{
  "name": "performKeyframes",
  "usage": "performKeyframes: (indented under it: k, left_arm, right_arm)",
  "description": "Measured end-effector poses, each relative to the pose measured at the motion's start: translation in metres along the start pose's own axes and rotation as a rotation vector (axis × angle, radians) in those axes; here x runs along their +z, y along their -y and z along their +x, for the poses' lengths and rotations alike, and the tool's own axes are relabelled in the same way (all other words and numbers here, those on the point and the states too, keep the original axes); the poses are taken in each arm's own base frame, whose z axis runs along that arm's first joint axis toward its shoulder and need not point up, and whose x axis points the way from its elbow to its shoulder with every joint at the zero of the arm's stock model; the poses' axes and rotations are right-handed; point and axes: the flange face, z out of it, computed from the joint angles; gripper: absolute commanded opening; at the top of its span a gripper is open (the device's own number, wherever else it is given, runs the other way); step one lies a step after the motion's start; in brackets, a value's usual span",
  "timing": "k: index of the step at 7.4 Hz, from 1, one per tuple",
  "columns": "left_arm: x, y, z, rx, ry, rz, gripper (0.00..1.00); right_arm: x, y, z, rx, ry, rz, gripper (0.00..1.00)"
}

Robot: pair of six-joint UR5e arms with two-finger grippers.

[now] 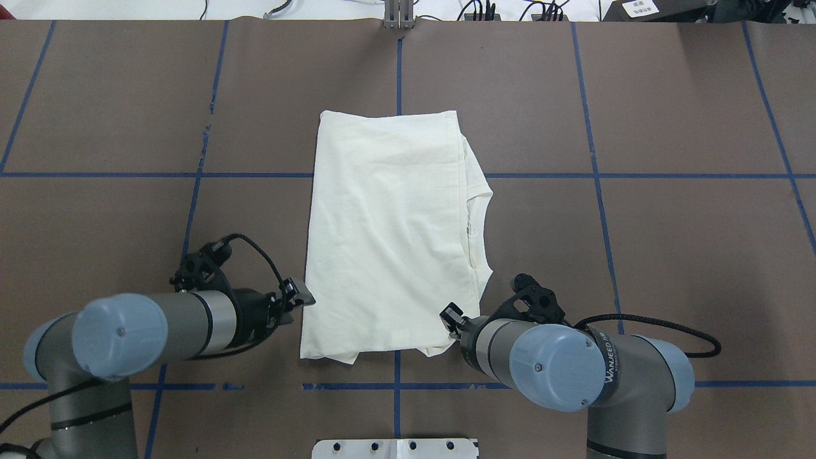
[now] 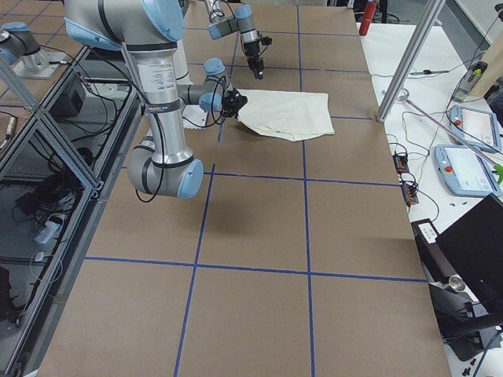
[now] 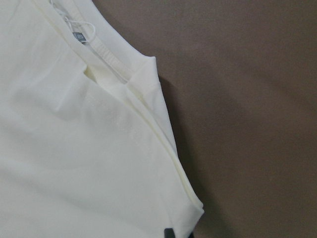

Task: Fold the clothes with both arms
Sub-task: 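Lower the left gripper to the shirt's near corner beside the right gripper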

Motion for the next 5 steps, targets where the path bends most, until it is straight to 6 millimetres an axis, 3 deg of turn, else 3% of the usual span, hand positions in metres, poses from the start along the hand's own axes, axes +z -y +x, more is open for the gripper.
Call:
performKeyframes:
  k: [2,5]
  left_arm:
    - [0.013,-0.034,-0.017,-0.008,0.046,-0.007,0.58]
    - [0.026,-0.046,-0.023,-0.001,0.07,-0.012,0.53]
  right_arm:
    - [0.0,-0.001,0.001,-0.001,-0.001,-0.001,0.0]
    - [0.001,-0.001,0.002,-0.003,-0.004,-0.001,0.0]
